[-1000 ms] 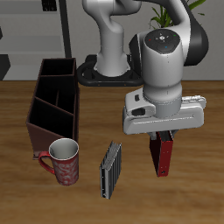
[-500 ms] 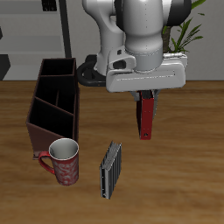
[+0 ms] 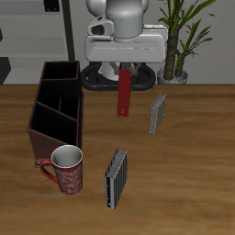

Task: Place the red book into the right desk caddy's right compartment

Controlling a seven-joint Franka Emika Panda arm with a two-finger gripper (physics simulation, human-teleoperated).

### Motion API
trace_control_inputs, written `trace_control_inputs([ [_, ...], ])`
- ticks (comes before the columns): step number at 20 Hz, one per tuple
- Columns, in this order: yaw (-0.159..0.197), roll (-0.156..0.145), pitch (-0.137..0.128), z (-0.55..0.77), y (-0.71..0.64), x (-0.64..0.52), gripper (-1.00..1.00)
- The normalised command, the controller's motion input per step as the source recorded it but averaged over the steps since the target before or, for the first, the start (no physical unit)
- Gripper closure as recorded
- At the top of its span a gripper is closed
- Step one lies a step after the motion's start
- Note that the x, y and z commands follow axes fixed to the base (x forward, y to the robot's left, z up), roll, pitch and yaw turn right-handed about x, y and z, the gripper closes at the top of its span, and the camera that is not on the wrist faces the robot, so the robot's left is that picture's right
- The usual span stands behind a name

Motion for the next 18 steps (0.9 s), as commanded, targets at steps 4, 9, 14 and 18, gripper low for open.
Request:
trace_control_inputs([
  [4,-0.032,-0.058,-0.041,0.32,-0.64,-0.54,1.0],
  [9,0.031,-0.026,-0.051,0.2,-0.46,-0.54,1.0],
  [14,0.013,-0.031,-0.03,0.05,-0.38,-0.46,1.0],
  [18,0.039,-0.016,-0.025,0.02,-0.22,-0.38,1.0],
])
